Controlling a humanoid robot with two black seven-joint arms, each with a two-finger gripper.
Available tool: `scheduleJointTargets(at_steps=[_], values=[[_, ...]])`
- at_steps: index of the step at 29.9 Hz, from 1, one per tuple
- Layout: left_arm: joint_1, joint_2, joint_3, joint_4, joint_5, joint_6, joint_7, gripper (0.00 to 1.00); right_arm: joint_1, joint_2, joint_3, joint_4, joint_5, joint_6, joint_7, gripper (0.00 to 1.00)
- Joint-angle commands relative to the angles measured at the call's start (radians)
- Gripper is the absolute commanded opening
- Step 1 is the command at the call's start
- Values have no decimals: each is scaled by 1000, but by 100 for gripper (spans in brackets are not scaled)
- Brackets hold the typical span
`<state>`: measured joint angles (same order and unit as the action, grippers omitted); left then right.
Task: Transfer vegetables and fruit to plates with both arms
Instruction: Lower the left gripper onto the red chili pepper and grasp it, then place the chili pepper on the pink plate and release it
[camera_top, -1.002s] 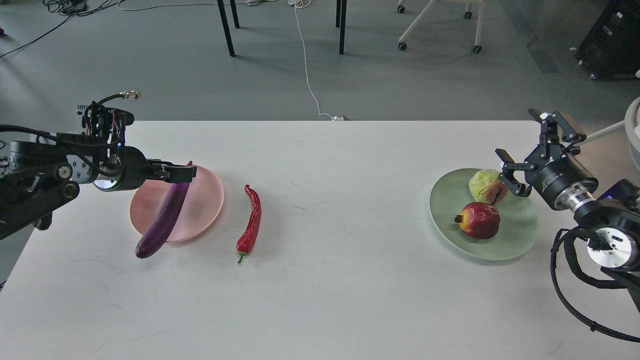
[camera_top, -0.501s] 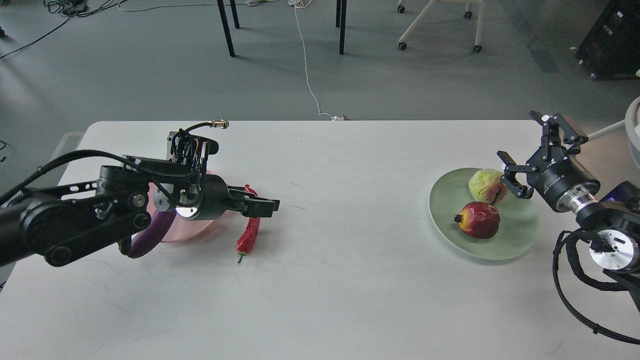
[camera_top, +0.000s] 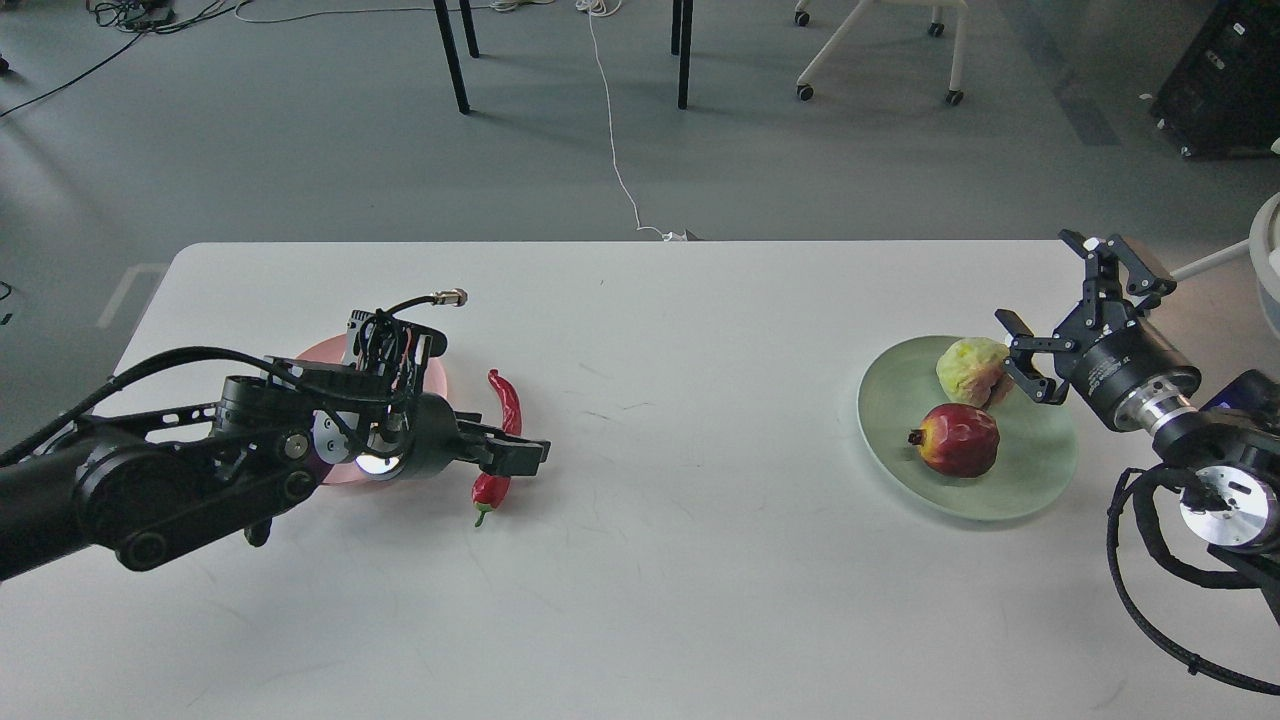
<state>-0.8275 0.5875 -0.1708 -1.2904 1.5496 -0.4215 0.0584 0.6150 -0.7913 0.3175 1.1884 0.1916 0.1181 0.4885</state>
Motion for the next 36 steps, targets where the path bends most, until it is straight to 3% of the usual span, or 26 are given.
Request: scheduleJointTargets(at_steps=[1,8,10,15,20,25,29,36], values=[[10,-2,1,6,33,-2,-2,96,0,-2,3,-1,0,0,0,98],[18,-3,-1,5,32,-13,0,84,-1,0,0,-1,0,0,0,98],[19,-3,1,5,32,-13,1,75,-1,0,0,-1,0,0,0,98],[33,-8,-1,5,32,-14,17,39,-1,0,2,-1,0,-2,0,98],[31,-5,-7,-1,24,-17,40,21,-1,0,2,-1,0,-2,0,98],[18,31,-39,-41,11,-16,40,13,-1,0,2,-3,0,-3,0,98],[18,100,-110,-53,-20,-23,40,13,-1,0,2,-3,0,-3,0,98],[27,231,-95,-43,-29,-23,32,16,-3,1,2,-1,0,-3,0,98]])
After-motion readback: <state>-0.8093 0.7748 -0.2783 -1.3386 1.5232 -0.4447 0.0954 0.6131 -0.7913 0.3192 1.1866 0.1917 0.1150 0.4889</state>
